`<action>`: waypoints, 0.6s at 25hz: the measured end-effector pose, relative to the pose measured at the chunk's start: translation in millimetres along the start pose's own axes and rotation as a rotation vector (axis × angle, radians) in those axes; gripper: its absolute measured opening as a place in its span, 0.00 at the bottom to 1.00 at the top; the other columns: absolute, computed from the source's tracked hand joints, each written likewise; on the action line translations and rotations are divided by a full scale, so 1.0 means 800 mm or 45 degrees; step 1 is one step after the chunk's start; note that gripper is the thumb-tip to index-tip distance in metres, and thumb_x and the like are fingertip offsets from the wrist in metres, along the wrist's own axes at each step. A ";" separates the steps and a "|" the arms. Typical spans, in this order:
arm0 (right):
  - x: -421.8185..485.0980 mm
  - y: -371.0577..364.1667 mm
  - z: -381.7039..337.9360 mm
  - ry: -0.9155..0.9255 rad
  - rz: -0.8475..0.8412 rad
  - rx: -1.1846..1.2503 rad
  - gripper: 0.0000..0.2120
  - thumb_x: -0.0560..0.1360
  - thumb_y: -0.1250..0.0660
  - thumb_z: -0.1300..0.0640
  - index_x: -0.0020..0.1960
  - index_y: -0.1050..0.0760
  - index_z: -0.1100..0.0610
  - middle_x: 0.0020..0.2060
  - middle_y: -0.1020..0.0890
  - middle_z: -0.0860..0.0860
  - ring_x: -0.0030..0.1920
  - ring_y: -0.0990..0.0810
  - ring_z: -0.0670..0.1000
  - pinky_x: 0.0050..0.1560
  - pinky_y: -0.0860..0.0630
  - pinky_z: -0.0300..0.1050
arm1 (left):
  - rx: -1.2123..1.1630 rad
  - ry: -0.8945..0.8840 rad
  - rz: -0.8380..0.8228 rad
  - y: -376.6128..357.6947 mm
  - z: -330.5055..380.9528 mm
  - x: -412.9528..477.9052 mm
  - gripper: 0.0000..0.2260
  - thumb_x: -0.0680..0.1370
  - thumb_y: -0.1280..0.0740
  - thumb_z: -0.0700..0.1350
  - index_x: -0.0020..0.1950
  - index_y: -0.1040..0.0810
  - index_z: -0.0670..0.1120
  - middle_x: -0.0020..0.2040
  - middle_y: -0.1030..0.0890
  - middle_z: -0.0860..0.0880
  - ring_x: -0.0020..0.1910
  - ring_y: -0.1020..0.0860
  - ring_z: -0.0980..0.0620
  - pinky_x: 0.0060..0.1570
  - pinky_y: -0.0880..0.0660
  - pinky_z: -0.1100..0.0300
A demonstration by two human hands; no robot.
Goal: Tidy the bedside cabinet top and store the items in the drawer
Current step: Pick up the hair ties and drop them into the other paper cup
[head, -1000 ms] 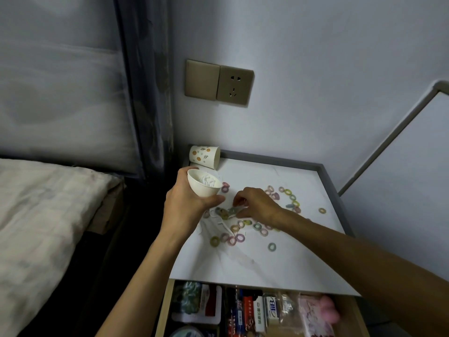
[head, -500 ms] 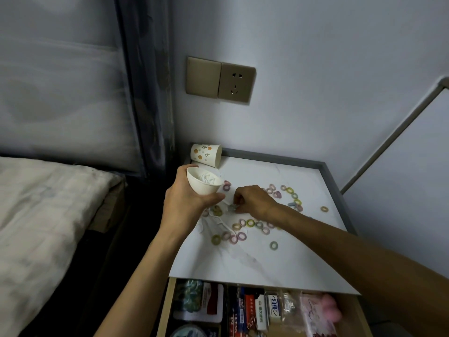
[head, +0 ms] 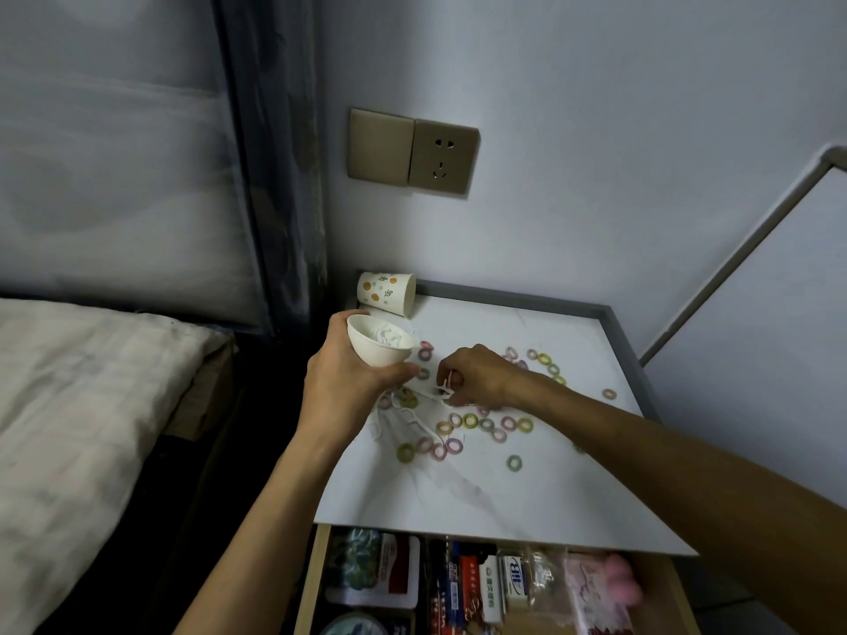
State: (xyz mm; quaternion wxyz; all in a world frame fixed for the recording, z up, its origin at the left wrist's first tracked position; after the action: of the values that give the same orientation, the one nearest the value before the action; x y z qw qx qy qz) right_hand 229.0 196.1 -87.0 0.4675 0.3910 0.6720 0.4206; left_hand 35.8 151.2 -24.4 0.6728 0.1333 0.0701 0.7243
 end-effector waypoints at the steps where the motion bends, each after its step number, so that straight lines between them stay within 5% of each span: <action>1: -0.002 0.001 0.002 -0.012 -0.025 0.012 0.13 0.73 0.28 0.58 0.57 0.20 0.55 0.50 0.17 0.51 0.42 0.24 0.46 0.41 0.31 0.37 | 0.002 -0.002 0.002 0.001 0.000 0.000 0.32 0.62 0.18 0.48 0.61 0.28 0.53 0.51 0.21 0.54 0.49 0.23 0.57 0.38 0.28 0.66; 7: -0.012 0.023 0.007 -0.066 0.101 0.077 0.11 0.75 0.29 0.56 0.57 0.19 0.54 0.48 0.17 0.51 0.44 0.22 0.49 0.39 0.32 0.38 | -0.027 -0.003 0.050 0.013 -0.002 0.003 0.31 0.61 0.18 0.48 0.59 0.28 0.54 0.48 0.21 0.57 0.47 0.22 0.59 0.40 0.26 0.63; 15: -0.007 -0.003 -0.016 -0.122 0.310 -0.021 0.13 0.72 0.27 0.50 0.53 0.17 0.54 0.49 0.15 0.54 0.49 0.17 0.55 0.50 0.21 0.48 | -0.032 0.011 0.060 0.016 -0.007 0.005 0.31 0.61 0.18 0.48 0.59 0.28 0.55 0.48 0.21 0.58 0.47 0.23 0.60 0.41 0.27 0.63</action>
State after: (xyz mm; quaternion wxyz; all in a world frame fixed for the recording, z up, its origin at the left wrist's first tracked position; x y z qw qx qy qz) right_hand 218.2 187.4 -85.1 0.4479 0.4855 0.5930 0.4605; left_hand 22.2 154.4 -25.5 0.6570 0.1234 0.0607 0.7412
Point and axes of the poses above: each hand's wrist, its own x-axis towards the middle knuckle, its own y-axis out of the back of the hand, z = x × y, the point moved 9 cm from there along x, towards the middle knuckle
